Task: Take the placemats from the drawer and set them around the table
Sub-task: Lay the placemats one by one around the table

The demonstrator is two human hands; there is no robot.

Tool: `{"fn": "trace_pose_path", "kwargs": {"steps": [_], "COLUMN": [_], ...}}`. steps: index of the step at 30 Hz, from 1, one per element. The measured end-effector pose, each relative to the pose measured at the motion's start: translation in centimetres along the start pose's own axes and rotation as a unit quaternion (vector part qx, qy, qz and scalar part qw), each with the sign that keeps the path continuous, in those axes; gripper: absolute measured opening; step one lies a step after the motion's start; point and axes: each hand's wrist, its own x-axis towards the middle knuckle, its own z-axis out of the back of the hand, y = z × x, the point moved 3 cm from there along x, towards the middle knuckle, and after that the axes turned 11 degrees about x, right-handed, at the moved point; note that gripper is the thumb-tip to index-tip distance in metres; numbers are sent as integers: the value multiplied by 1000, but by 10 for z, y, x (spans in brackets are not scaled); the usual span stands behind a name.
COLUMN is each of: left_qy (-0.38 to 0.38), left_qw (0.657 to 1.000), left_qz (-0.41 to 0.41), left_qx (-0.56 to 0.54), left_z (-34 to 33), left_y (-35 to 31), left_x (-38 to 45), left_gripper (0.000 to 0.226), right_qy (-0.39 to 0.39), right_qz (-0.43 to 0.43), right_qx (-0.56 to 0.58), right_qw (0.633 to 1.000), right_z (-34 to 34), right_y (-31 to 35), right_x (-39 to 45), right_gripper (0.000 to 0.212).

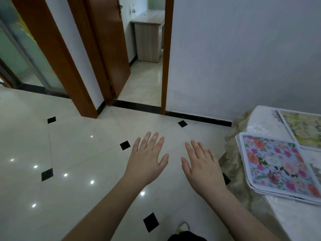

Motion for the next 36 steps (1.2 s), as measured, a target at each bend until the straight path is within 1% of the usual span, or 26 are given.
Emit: {"fn": "trace_pose_path", "kwargs": {"steps": [2, 4, 7, 10, 13, 16, 21, 24, 27, 30, 33, 36], "left_qy": [-3, -3, 3, 1, -9, -13, -13, -31, -73, -74, -98, -104], "left_qw": [1000, 999, 997, 995, 991, 987, 976, 965, 951, 937, 920, 899], "left_qz": [-17, -37, -72, -104, -132, -157, -218, -260, -300, -341, -379, -425], "left_qx": [-1, -2, 3, 12, 16, 15, 13, 16, 11, -8, -13, -12], "left_z": [0, 0, 3, 11, 19, 23, 29, 30, 32, 33, 37, 38], "left_y": [-12, -27, -55, -85, -114, -141, -183, -203, -219, -235, -251, -270], "left_x": [30, 62, 112, 159, 199, 234, 279, 313, 351, 397, 436, 471], "left_gripper": [69, 65, 66, 66, 67, 65, 62, 66, 68, 71, 63, 57], "right_qy": [-17, -21, -35, -60, -70, -87, -119, -125, -137, -146, -160, -164], "right_qz": [-24, -45, -72, -101, -123, -146, -200, -239, -271, -296, -327, -372], "right_qx": [-7, -7, 3, -3, 7, -10, -1, -1, -3, -15, -13, -22], "right_qw": [1000, 999, 997, 993, 990, 985, 973, 963, 953, 944, 931, 913], "right_z": [4, 6, 14, 27, 42, 55, 71, 75, 76, 78, 83, 91], "right_y": [-19, -40, -75, -111, -148, -184, -226, -248, -266, -283, -298, -311], "right_x": [17, 35, 67, 93, 115, 132, 145, 156, 168, 187, 212, 232], "right_gripper": [72, 69, 68, 61, 59, 57, 57, 56, 56, 56, 56, 57]}}
